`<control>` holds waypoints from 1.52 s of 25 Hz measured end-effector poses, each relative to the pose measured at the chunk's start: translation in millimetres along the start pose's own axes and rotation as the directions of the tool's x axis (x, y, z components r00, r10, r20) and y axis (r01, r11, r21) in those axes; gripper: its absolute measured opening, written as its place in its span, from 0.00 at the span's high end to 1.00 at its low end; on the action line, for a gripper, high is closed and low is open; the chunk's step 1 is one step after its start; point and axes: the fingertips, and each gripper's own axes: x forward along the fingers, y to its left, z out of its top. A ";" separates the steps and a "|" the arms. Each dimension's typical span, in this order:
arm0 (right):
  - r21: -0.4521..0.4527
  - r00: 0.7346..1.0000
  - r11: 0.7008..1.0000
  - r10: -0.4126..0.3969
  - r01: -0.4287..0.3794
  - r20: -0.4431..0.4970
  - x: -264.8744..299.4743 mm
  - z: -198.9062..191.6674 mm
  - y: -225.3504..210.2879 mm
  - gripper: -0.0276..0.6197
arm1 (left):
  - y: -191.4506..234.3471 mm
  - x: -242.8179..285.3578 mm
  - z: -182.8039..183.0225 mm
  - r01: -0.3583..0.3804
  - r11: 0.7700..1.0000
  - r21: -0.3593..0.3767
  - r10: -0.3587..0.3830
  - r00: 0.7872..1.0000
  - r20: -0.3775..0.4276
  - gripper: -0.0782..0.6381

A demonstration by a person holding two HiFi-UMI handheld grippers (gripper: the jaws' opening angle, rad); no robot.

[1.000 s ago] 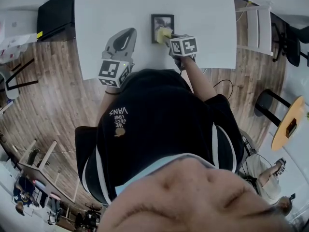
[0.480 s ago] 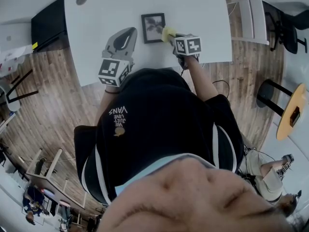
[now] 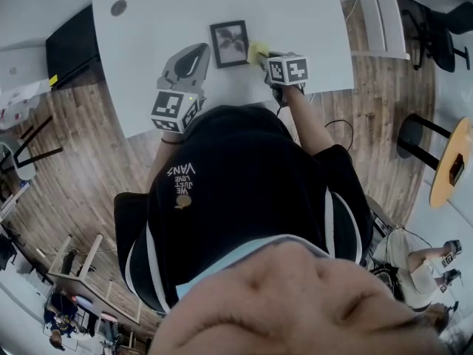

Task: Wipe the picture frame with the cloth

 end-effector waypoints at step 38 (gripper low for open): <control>-0.073 0.735 0.993 -0.019 0.094 0.678 -171.0 124.7 80.4 0.89 | 13.1 4.6 54.8 0.118 0.981 0.155 -0.135 0.986 0.099 0.87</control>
